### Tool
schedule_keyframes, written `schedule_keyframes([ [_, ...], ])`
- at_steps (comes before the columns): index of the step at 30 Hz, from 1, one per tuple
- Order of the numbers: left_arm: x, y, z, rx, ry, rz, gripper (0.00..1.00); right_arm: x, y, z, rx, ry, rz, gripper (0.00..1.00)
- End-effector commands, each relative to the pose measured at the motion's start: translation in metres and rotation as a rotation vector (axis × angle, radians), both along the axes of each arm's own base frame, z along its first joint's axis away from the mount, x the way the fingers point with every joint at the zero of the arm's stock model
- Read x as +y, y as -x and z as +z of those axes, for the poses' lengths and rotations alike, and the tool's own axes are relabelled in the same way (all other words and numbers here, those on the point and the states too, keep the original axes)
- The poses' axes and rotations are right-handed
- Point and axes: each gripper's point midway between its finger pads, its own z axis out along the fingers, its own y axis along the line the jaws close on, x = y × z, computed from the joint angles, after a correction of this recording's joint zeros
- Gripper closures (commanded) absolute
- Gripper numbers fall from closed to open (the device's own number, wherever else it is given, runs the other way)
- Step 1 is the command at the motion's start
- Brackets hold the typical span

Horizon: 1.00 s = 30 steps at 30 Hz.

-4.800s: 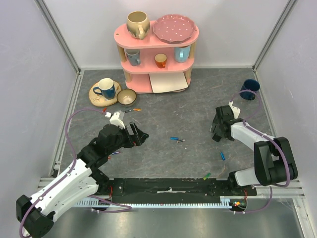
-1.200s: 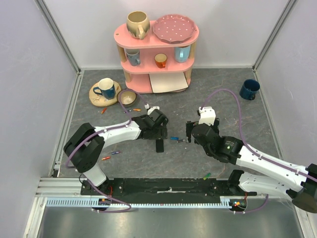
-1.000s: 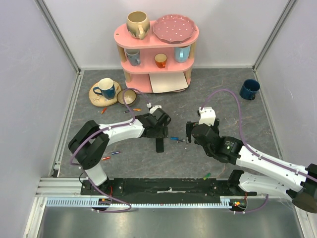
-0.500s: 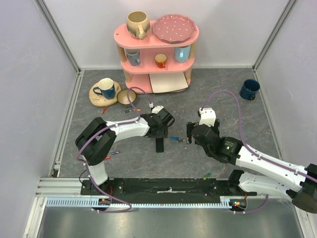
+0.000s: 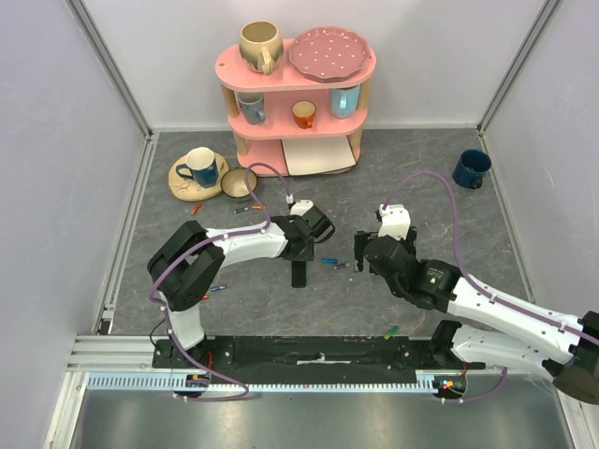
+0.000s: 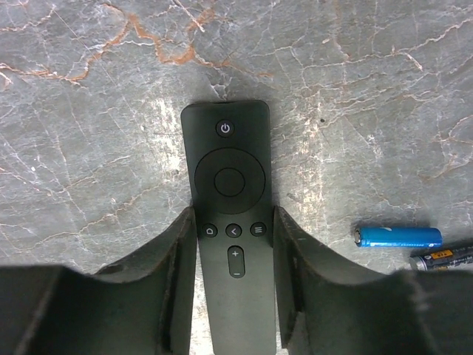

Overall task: Load the batteries into the remote control
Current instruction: Pick up the remote control from the center of the board, then adjust the remote control.

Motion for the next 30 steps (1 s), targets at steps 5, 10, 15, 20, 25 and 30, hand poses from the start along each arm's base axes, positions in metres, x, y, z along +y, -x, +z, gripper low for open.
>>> schedule_keyframes([
  [5, -0.006, 0.006, 0.002, 0.008, 0.032, 0.018, 0.88, -0.004, -0.003, 0.015, -0.037, -0.043, -0.033, 0.03],
  [10, -0.018, -0.01, 0.08, -0.161, 0.213, -0.051, 0.98, 0.001, -0.01, 0.044, -0.084, -0.05, -0.009, 0.02],
  [15, -0.029, -0.003, 0.18, -0.328, 0.67, -0.196, 0.98, 0.037, -0.011, 0.059, 0.009, -0.139, 0.188, 0.02],
  [20, -0.004, 0.015, 0.224, -0.46, 0.939, -0.267, 0.98, 0.059, -0.008, 0.084, -0.022, -0.367, 0.299, 0.02],
  [25, 0.016, 0.043, 0.267, -0.623, 1.143, -0.354, 0.98, 0.083, 0.001, 0.102, -0.041, -0.565, 0.406, 0.02],
  [30, 0.043, 0.062, 0.27, -0.696, 1.313, -0.361, 0.98, 0.096, 0.009, 0.113, -0.065, -0.678, 0.481, 0.02],
])
